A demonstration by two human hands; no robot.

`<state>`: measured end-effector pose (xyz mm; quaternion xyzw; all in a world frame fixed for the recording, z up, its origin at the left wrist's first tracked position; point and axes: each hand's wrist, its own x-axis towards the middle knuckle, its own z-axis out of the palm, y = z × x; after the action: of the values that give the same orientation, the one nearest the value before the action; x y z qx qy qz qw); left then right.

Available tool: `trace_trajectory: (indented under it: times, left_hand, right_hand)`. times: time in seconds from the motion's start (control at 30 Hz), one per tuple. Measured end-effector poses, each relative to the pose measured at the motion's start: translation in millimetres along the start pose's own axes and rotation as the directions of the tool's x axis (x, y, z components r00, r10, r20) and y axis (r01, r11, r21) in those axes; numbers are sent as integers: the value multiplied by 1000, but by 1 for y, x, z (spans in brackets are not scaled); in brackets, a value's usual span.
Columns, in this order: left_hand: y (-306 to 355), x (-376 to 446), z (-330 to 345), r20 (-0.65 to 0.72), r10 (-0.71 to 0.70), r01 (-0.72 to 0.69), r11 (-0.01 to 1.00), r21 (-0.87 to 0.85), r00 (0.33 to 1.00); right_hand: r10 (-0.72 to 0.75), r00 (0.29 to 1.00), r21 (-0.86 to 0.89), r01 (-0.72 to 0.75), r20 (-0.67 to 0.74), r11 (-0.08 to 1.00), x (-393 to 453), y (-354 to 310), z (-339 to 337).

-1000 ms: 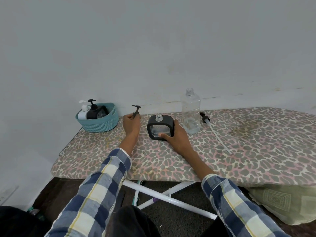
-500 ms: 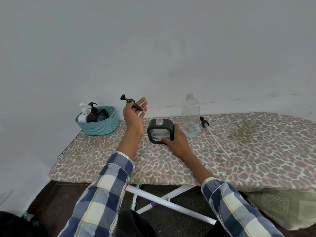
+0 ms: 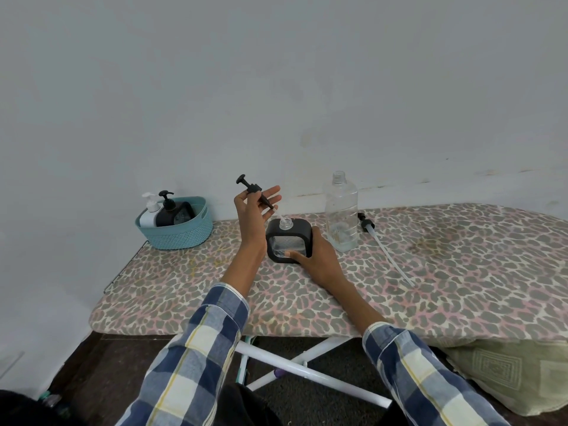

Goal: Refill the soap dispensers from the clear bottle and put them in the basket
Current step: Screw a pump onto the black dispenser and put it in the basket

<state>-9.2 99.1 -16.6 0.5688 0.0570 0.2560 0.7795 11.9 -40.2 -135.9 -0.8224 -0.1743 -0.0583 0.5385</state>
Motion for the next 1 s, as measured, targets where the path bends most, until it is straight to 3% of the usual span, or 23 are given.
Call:
trace_trajectory:
  times: [0.2,0.33,0.47,1.0]
  left_hand:
    - [-11,-14,-2,92,50,-71,967,246,994]
    - [-25,-22,-6,201,99,-180,882,436,975]
    - [-36,-27,-14,217,110,-215,807,550,970]
    - [-39,-25,-18,188,142,-222,818,530,972]
  right_hand:
    - [-18,1000,1,18,0,1000,-1,-1,-1]
    - [-29,1000,-1,29,1,1000,0,1,0]
    - [-35,999,0,35,3,999,-1,0,0]
    - [-49,999,2,49,-13,999,0,2,1]
